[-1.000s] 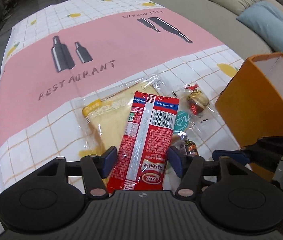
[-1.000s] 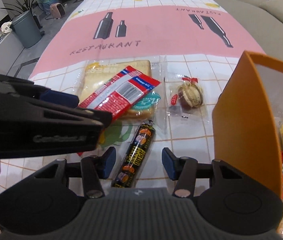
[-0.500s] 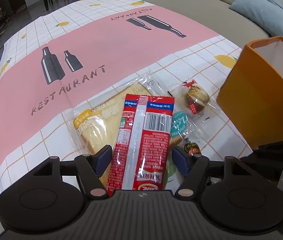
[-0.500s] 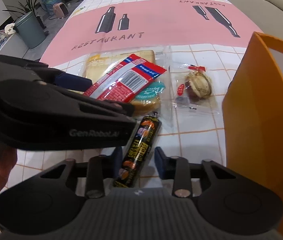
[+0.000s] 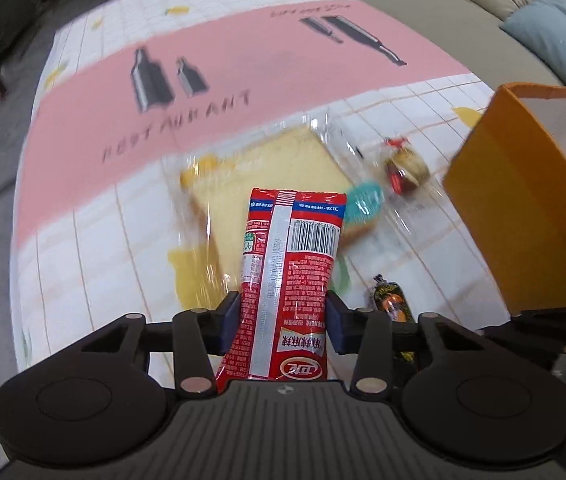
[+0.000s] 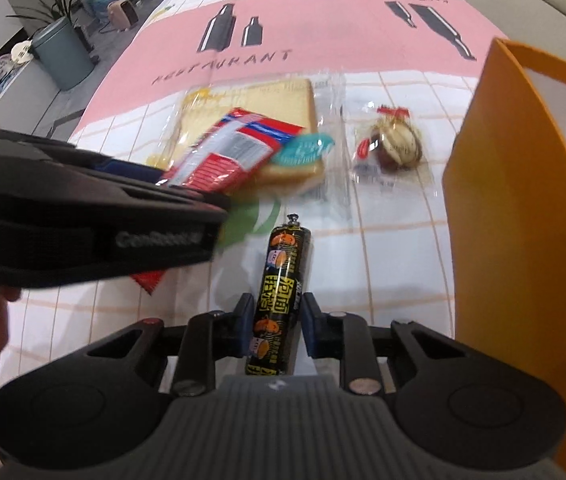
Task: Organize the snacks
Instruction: 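Carry both sausages over the box and release them inside, then withdraw both grippers from the box toward the bread slice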
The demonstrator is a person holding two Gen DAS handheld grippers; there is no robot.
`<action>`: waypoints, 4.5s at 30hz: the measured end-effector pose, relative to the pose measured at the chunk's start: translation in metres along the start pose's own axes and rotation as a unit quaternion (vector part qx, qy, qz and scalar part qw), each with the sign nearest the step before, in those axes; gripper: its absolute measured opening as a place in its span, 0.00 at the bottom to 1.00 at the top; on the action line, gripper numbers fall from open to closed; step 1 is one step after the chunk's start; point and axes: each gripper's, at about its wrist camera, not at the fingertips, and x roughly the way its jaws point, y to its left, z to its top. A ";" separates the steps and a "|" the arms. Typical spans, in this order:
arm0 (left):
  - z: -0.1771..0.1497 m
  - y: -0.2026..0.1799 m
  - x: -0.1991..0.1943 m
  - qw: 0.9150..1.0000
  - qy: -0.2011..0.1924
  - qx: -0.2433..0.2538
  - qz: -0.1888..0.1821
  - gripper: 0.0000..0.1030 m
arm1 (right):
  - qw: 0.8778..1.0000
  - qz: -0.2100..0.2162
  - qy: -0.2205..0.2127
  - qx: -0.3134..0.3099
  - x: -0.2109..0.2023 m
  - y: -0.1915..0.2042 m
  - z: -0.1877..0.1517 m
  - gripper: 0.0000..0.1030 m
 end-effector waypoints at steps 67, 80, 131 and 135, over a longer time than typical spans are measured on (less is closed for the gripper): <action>0.007 -0.202 -0.094 0.996 0.061 0.006 -0.070 0.44 | 0.998 0.001 -0.056 0.025 -0.186 -0.189 -0.085 0.20; 0.029 -0.220 -0.046 0.993 0.110 0.029 -0.038 0.44 | 0.999 0.040 0.018 0.027 -0.123 -0.199 -0.065 0.20; 0.022 -0.160 -0.109 1.000 0.024 -0.002 0.008 0.58 | 0.996 0.051 0.017 0.073 -0.123 -0.178 -0.060 0.41; 0.017 -0.143 -0.115 1.000 0.018 -0.016 0.019 0.58 | 0.996 0.049 0.025 0.073 -0.109 -0.170 -0.059 0.24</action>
